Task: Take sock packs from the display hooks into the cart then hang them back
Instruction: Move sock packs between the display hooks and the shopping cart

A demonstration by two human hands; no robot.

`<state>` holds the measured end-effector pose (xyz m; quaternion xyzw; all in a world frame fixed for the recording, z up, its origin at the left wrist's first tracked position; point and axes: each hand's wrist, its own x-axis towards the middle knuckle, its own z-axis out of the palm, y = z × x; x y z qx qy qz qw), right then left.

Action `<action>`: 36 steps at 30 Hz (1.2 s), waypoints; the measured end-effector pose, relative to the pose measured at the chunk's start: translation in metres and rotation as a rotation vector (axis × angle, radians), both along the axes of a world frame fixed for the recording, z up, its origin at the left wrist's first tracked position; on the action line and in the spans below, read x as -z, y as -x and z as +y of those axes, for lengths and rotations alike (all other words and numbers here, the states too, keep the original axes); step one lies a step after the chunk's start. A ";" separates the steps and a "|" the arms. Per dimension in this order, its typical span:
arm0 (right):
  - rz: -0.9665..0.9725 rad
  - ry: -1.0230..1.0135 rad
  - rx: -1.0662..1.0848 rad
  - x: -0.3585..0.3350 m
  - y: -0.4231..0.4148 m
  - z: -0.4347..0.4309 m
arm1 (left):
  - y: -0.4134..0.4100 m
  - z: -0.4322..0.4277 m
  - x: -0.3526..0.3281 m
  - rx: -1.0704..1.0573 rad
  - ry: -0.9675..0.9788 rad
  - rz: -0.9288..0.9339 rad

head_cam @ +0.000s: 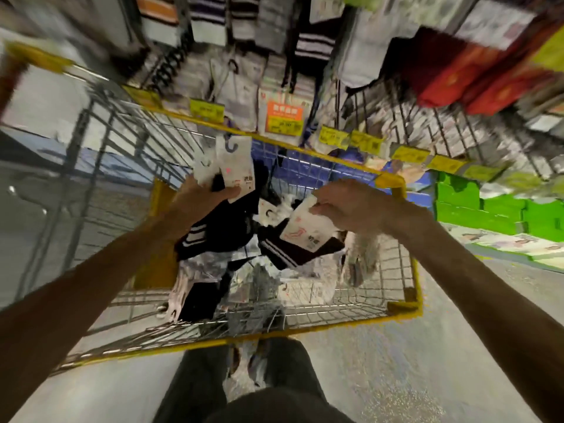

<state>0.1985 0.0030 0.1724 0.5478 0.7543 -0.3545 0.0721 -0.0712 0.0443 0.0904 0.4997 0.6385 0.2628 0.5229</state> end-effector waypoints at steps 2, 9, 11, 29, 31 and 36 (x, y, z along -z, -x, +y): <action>0.010 -0.051 -0.038 -0.043 0.011 0.007 | -0.002 0.009 -0.038 0.113 -0.015 -0.062; 0.031 -0.208 -0.178 -0.182 0.039 0.023 | -0.021 0.005 -0.181 0.504 0.123 -0.200; 0.070 -0.196 -0.186 -0.216 0.041 0.021 | -0.019 -0.003 -0.200 0.484 0.175 -0.244; 0.831 -0.445 0.617 -0.285 0.064 0.024 | -0.012 -0.030 -0.331 0.097 -0.365 -0.432; 0.858 -0.424 0.649 -0.284 0.072 0.026 | -0.002 -0.025 -0.334 0.156 -0.391 -0.379; 0.869 -0.370 0.705 -0.273 0.093 0.032 | 0.014 -0.020 -0.322 0.196 -0.301 -0.336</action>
